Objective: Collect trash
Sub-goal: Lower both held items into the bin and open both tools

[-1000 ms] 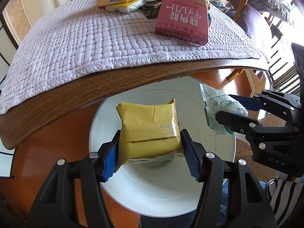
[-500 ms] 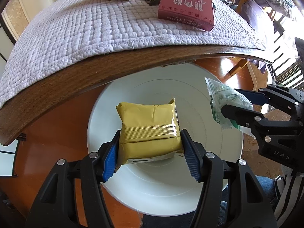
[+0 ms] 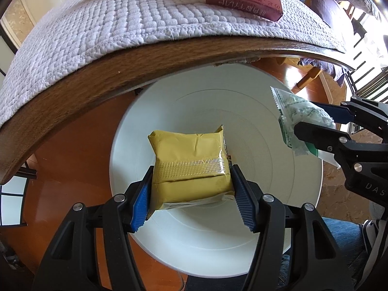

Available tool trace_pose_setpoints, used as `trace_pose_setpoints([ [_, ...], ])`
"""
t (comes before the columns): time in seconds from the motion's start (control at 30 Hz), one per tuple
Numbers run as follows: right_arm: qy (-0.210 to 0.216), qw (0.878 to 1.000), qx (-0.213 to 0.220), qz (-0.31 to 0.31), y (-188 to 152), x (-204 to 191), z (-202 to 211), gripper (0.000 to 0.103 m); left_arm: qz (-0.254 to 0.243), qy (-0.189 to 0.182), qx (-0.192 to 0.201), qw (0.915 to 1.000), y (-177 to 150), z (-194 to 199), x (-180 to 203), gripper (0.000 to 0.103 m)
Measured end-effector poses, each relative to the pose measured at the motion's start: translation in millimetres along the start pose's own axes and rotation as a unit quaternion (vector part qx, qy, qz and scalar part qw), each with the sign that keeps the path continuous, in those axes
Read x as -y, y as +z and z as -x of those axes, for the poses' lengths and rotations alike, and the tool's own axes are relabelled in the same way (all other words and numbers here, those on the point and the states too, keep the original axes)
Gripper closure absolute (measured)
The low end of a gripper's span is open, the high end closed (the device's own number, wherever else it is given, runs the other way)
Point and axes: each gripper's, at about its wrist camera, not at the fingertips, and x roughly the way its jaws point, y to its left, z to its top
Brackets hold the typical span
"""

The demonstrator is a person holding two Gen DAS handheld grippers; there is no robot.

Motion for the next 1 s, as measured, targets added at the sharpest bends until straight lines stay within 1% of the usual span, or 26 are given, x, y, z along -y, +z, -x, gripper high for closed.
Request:
trace_pose_setpoints([
  [0.2, 0.000, 1.000, -0.003, -0.004, -1.4, 1.0, -3.1, 0.068, -0.003, 0.005, -0.004, 1.0000, -8.0, -10.4, 0.6, 0.041],
  [0.37, 0.000, 1.000, -0.004, -0.006, -2.1, 1.8, -3.6, 0.067, -0.005, 0.006, -0.006, 1.0000, -4.6, -17.9, 5.6, 0.041],
  [0.57, 0.000, 1.000, -0.005, -0.007, -3.8, 2.3, -4.6, 0.067, -0.002, 0.002, -0.005, 1.0000, -1.9, -15.5, 7.1, 0.040],
  [0.67, 0.000, 1.000, -0.002, -0.013, -4.8, 3.5, -3.7, 0.062, 0.005, -0.006, -0.002, 1.0000, 2.8, -10.2, 3.5, 0.033],
  [0.7, 0.002, 1.000, -0.002, -0.018, -4.7, 4.9, -3.2, 0.056, 0.007, -0.007, 0.000, 0.9999, 3.5, -9.3, 2.6, 0.031],
  [0.87, 0.003, 1.000, 0.002, -0.028, -5.0, 11.1, 0.6, 0.056, 0.003, -0.001, 0.004, 1.0000, 7.7, -2.6, -0.2, 0.028],
  [1.0, 0.001, 0.999, 0.008, -0.031, -4.9, 15.0, 7.2, 0.056, -0.004, 0.002, 0.011, 0.9999, 12.0, 1.8, 1.7, 0.022],
])
